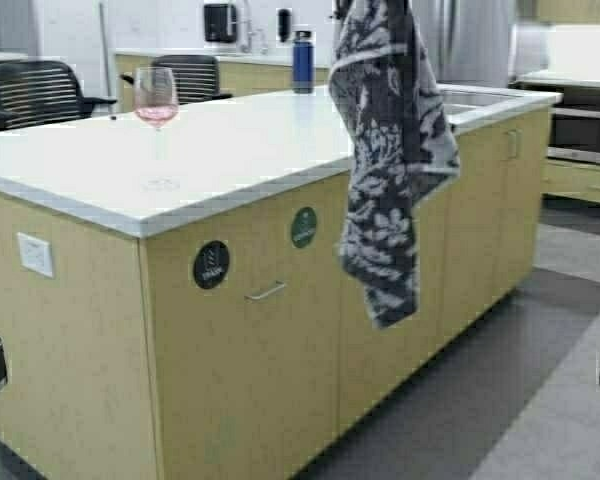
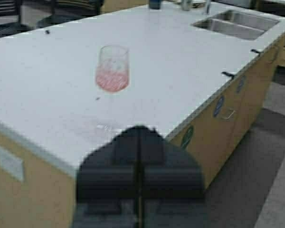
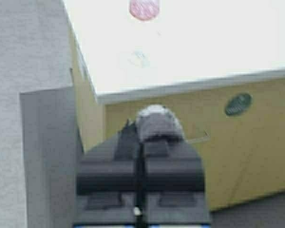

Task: Get the cloth and wipe up the spill under the wine glass

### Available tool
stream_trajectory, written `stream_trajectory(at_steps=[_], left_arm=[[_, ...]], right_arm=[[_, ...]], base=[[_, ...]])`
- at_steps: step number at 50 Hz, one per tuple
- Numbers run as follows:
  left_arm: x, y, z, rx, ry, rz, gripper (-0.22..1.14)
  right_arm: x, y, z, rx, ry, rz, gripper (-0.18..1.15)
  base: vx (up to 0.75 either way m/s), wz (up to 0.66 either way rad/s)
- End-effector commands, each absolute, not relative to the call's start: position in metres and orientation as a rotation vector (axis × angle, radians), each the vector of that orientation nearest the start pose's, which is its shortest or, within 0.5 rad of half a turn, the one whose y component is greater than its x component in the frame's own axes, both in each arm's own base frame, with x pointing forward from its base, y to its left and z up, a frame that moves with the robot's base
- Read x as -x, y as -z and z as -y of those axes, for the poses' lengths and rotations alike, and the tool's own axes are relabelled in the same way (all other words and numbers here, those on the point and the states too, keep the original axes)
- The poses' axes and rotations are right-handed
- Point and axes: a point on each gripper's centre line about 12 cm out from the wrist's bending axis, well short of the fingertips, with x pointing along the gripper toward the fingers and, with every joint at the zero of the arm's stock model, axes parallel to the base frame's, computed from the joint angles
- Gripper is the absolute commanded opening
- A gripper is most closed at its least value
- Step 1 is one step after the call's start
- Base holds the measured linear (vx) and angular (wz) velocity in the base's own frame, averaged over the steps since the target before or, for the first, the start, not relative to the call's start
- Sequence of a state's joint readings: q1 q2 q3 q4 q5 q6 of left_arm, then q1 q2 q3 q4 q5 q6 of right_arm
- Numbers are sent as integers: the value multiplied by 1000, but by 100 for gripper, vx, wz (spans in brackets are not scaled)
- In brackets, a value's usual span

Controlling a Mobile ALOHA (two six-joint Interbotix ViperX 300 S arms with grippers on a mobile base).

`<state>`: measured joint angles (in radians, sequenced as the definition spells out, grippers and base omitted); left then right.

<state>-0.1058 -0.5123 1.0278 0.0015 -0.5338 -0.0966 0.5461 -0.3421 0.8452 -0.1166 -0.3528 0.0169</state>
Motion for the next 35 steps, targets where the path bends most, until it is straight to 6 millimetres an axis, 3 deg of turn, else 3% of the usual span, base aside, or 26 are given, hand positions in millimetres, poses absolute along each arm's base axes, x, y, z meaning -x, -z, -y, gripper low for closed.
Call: stream_trajectory(at_steps=[1,11,17,24,35], left_arm=[[-309,-273,43,86,139,6,2],[-342,-225,59,78,168,-71,2],[-355,-197,78,77,216,-64,2],[-367,-171,99,77,262,-60,2],[-387,-132,116,70,289,-87,2]], right_arm=[[-282,-283,-182,112,-605,-69,7],[-281,-282,-184,114,-612,-73,7],[-281,-280,-184,115,-610,-76,7],[-282,-277,-184,118,-607,-84,7],[-285,-262,-186,129,-608,-126,7]], base=[[29,17],[27,20],[25,23],[23,25],[21,21]])
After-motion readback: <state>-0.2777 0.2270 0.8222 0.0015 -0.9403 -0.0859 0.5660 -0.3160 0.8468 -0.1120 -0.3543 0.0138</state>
